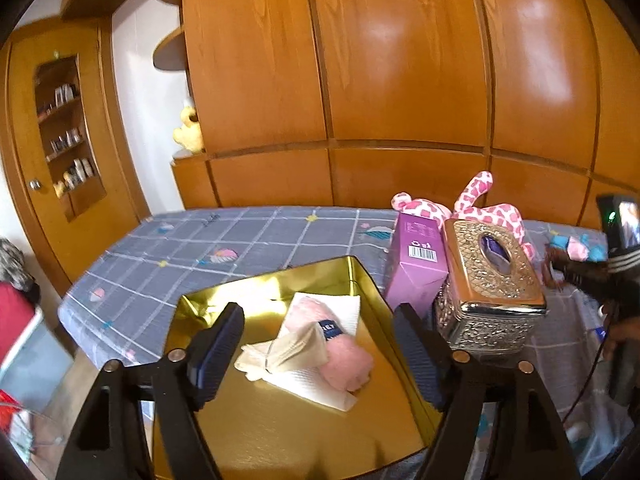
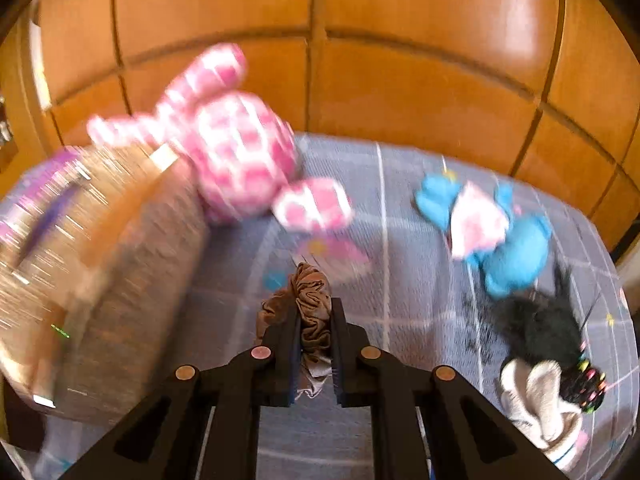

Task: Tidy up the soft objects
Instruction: 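Carry the brown scrunchie over the gold tray and open the right tool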

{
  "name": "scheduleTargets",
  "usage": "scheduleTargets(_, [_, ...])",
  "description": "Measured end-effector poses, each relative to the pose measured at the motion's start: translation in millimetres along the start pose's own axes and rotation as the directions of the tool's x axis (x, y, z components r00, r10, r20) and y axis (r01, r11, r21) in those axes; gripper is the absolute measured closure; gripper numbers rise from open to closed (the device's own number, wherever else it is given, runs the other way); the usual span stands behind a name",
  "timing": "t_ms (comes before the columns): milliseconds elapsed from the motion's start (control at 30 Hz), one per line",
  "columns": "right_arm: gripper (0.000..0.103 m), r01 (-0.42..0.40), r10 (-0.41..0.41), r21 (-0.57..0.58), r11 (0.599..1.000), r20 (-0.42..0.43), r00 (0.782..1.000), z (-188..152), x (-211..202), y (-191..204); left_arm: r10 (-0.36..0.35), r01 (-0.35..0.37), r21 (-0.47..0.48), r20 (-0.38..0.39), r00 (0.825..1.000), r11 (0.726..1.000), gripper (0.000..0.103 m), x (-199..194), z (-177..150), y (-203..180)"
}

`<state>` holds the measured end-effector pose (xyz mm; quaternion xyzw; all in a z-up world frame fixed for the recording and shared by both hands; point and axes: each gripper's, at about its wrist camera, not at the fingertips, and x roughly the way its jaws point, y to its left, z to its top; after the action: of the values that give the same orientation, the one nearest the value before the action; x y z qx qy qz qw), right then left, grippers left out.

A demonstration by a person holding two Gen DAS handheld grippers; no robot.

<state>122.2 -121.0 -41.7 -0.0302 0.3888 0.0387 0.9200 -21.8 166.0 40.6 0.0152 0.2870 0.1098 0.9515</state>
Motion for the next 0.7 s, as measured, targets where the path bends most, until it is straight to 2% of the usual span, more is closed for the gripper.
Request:
scheduleTargets(67, [0.092, -0.033, 0.034, -0.018, 0.999, 0.057, 0.998, 12, -22, 9, 0.027, -0.027, -0.029, 0.009, 1.0, 0.999, 0.026, 2, 4, 14])
scheduleTargets(133, [0.092, -0.092, 0.098, -0.05, 0.994, 0.13, 0.987, 24, -50, 24, 0.062, -0.061, -0.073, 0.016, 0.998, 0.996, 0.026, 4, 11, 35])
scheduleTargets(200, [0.092, -0.193, 0.211, -0.114, 0.975, 0.175, 0.962, 34, -77, 46, 0.105, -0.102, -0.138, 0.018, 0.994, 0.985, 0.026, 5, 15, 60])
scheduleTargets(267, [0.092, -0.267, 0.299, -0.183, 0.946, 0.176, 0.938, 38, -91, 72, 0.153, -0.148, -0.205, 0.01, 0.988, 0.967, 0.025, 6, 18, 87])
scheduleTargets(333, [0.092, -0.355, 0.402, -0.269, 0.895, 0.145, 0.904, 35, -104, 107, 0.189, -0.183, -0.257, 0.001, 0.982, 0.949, 0.025, 7, 18, 108])
scheduleTargets(400, [0.092, -0.42, 0.473, -0.333, 0.844, 0.092, 0.876, 28, -108, 139, 0.217, -0.209, -0.304, -0.007, 0.976, 0.93, 0.025, 7, 16, 127])
scheduleTargets(500, [0.092, -0.504, 0.539, -0.389, 0.771, -0.023, 0.842, 10, -100, 183, 0.225, -0.219, -0.331, -0.02, 0.974, 0.918, 0.025, 10, 13, 138])
scheduleTargets(600, [0.092, -0.524, 0.532, -0.421, 0.74, -0.11, 0.84, -10, -79, 216, 0.216, -0.213, -0.332, -0.03, 0.976, 0.919, 0.024, 14, 9, 139])
scheduleTargets(700, [0.087, -0.53, 0.499, -0.419, 0.738, -0.19, 0.846, -26, -54, 234, 0.185, -0.192, -0.316, -0.05, 0.981, 0.929, 0.024, 21, 5, 134])
